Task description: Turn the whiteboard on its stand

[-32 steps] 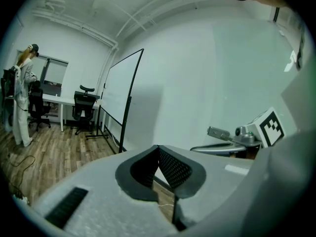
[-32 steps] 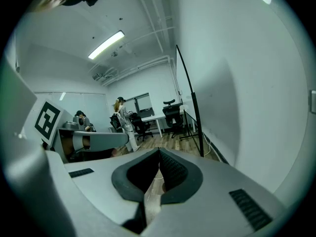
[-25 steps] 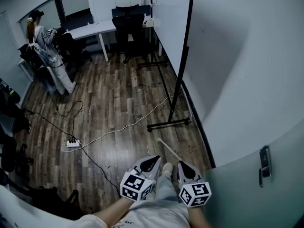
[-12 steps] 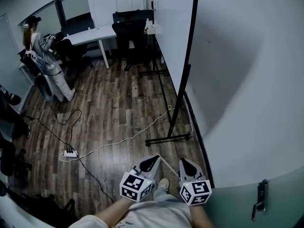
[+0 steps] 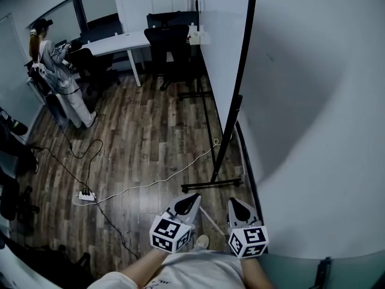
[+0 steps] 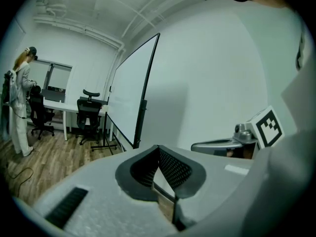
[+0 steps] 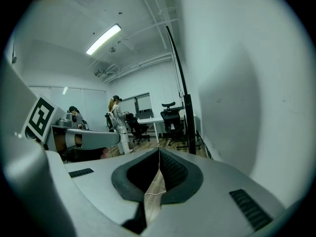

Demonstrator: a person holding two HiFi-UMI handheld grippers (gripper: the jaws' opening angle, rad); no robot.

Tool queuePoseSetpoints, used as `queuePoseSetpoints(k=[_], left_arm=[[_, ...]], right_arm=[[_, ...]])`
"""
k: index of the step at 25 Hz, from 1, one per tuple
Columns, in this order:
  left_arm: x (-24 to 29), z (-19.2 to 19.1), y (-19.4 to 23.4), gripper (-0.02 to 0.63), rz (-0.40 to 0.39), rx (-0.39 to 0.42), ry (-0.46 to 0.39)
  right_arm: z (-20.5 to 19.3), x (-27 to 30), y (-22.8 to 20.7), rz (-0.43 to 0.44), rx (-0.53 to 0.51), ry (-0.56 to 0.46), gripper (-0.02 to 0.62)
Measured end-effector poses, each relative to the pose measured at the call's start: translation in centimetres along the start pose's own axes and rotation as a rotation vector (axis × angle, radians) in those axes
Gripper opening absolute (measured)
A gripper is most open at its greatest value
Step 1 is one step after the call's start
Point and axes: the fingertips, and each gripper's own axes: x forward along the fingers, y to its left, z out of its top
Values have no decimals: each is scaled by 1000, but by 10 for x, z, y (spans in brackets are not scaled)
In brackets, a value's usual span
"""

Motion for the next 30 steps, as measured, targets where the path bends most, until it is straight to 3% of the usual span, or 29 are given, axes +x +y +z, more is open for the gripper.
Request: queuePoseSetpoints(k=[18,30], left_arm=[[57,33,38,9,52,39,-6],[91,65,75,9,-12,74,5]], right_arm=[[58,65,-61,0,-40,-47,9],[102,111,-82,-77,-55,-81,9]])
